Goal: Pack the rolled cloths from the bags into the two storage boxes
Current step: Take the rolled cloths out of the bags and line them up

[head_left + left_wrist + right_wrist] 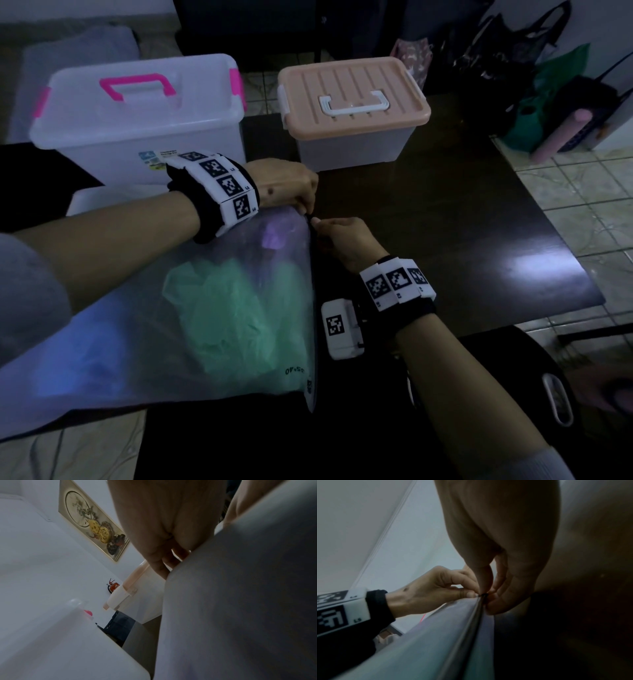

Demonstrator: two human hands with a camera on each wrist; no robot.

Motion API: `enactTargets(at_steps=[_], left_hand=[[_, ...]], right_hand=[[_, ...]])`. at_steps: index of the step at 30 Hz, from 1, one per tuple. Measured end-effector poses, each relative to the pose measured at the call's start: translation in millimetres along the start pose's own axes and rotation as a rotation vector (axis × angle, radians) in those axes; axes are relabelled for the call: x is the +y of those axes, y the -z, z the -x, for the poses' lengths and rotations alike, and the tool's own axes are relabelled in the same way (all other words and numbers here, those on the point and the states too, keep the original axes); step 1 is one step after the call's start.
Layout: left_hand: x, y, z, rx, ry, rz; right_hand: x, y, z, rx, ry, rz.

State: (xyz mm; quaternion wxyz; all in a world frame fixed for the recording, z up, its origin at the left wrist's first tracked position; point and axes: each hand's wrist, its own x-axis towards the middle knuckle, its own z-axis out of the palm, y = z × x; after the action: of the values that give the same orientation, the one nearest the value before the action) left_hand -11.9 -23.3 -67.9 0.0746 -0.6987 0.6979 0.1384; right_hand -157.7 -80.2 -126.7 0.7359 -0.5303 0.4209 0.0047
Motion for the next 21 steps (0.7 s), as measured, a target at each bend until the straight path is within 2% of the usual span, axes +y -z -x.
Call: enactTargets(at_steps=[3,6,8,15,21], left_hand=[[2,3,0,-0.05,0.006,-0.093],[3,5,0,-0.09,-0.095,-0.286],[3,6,-2,-0.128,-0.116,-0.375],[4,8,-8,-0.191,-0.021,-0.355],[-1,10,-10,-0.204,-0.046,-0.316]], right_hand=[[2,2,2,-0.038,0.013,-0.06],[3,2,1,-0.05,0.031,-0.08],[3,1,2,-0.049,0.046,-0.099],[0,-9,0,-0.026,0.026,0.119],[3,-1,2,-0.036,0.018,-0.067]])
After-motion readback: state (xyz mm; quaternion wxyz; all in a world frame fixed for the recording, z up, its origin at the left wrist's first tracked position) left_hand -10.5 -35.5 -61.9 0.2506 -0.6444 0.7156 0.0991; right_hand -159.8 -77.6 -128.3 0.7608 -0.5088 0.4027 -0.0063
